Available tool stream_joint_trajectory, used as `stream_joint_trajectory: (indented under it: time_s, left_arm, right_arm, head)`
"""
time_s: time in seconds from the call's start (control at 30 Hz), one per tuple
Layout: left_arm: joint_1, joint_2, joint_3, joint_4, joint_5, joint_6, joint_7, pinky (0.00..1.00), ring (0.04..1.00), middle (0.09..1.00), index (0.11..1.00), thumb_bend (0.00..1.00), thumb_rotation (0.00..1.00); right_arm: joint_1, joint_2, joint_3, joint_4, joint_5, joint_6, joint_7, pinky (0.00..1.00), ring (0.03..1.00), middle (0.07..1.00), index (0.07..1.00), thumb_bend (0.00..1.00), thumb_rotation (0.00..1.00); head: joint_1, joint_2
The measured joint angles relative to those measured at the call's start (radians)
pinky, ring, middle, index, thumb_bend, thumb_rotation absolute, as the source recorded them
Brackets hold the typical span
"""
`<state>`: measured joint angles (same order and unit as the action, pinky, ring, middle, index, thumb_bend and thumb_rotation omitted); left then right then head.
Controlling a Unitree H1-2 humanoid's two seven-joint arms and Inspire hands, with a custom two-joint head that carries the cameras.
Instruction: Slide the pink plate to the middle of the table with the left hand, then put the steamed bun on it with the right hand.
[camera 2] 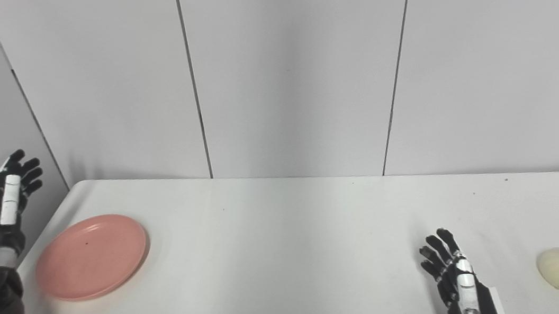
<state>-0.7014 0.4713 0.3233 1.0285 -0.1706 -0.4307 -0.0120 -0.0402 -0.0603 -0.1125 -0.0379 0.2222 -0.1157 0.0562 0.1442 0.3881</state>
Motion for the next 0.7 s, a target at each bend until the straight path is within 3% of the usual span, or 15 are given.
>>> stream_joint_trajectory:
  time_s: [0.47, 0.7]
  left_arm:
    - [0.026, -0.027, 0.014, 0.052, -0.022, 0.001, 0.008, 0.84, 0.809, 0.796, 0.805, 0.78, 0.86]
    - [0.050, -0.057, 0.018, 0.049, -0.043, 0.012, 0.007, 0.80, 0.795, 0.779, 0.791, 0.86, 0.84]
  right_arm:
    - [0.006, 0.000, -0.001, -0.007, -0.003, 0.001, -0.001, 0.87, 0.853, 0.872, 0.892, 0.52, 1.00]
    - [0.021, 0.004, 0.000, -0.023, -0.003, 0.008, -0.005, 0.86, 0.851, 0.865, 0.886, 0.52, 1.00]
  head:
    - [-0.008, 0.017]
    - [-0.012, 0.028]
